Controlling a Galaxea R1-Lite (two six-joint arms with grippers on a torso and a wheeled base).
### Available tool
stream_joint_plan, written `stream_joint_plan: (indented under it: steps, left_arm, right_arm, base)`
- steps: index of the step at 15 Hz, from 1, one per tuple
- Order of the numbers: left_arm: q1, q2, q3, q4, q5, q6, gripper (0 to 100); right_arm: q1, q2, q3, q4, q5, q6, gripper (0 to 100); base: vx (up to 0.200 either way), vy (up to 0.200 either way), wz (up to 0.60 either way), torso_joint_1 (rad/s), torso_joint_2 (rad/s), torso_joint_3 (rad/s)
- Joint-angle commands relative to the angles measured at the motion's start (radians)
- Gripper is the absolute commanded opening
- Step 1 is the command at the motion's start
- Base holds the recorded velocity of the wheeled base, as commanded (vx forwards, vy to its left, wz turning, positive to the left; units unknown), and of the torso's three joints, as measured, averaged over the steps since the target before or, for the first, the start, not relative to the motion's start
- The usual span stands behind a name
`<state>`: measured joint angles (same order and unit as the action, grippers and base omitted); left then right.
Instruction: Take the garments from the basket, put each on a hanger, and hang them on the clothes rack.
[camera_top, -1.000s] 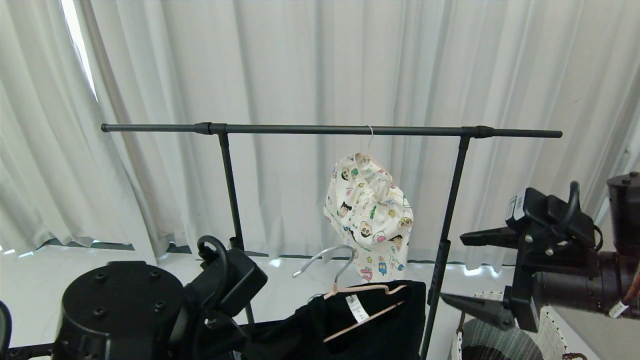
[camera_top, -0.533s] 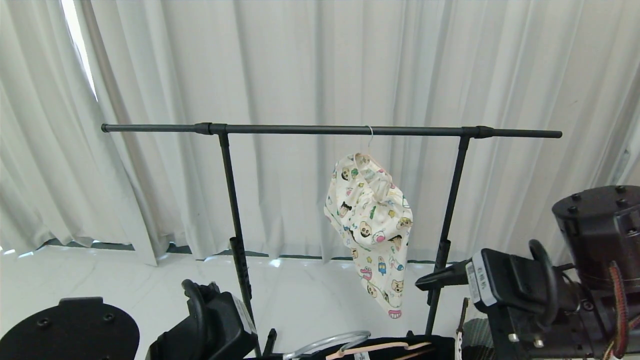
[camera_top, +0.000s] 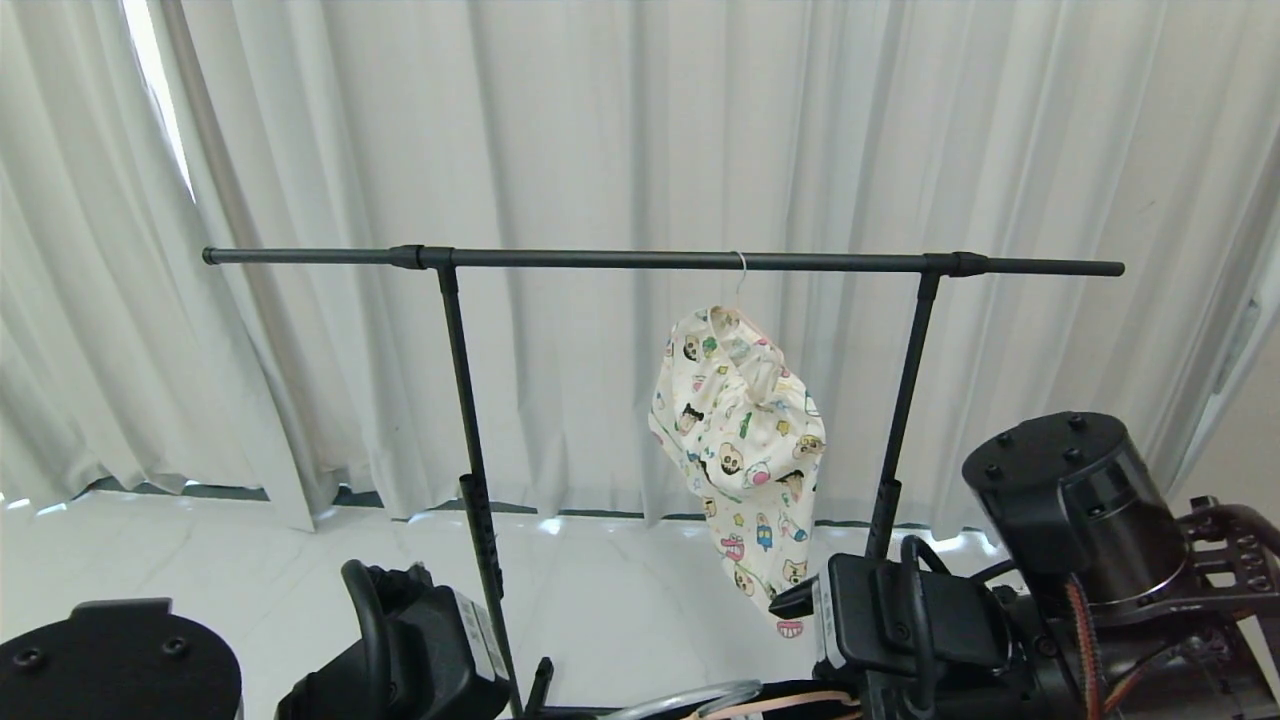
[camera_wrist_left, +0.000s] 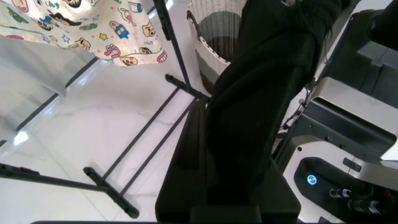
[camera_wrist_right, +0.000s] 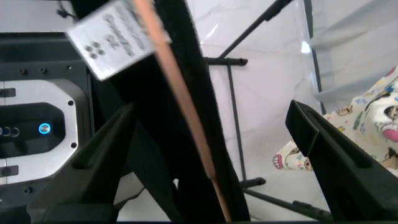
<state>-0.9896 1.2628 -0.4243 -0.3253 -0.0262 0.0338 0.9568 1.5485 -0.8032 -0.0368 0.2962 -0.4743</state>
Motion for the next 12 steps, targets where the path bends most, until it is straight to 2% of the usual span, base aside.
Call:
stream_joint_plan:
  steps: [1,3,5,6,12]
  left_arm:
    - [0.000,-0.011,-0.001,0.000,0.000,0.001,0]
    - [-0.003,-0.019,0.004,0.000,0.000,0.001,0]
    - [-0.003,-0.022,0.002,0.002,0.000,0.001,0]
    - [-0.003,-0.025,0.002,0.000,0.000,0.001,0]
    - [-0.003,-0.022,0.001,0.000,0.000,0.003,0]
  right_arm:
    - [-0.003,0.022,0.002,0.000,-0.002,0.006,100]
    - [-0.007,0.024,0.001,-0.005,0.000,0.059,100]
    - [-0.006,0.024,-0.001,-0.005,0.000,0.077,100]
    - [-0.006,0.025,-0.002,-0.005,0.000,0.077,0]
    - [-0.004,0.036,0.001,-0.061,-0.003,0.077,0]
  base:
    - [0.000,0.000,0.00,0.000,0.00,0.000]
    - [0.000,0.000,0.00,0.000,0.00,0.000]
    - [0.000,0.000,0.00,0.000,0.00,0.000]
    - [0.000,0.000,0.00,0.000,0.00,0.000]
    - [0.000,0.000,0.00,0.000,0.00,0.000]
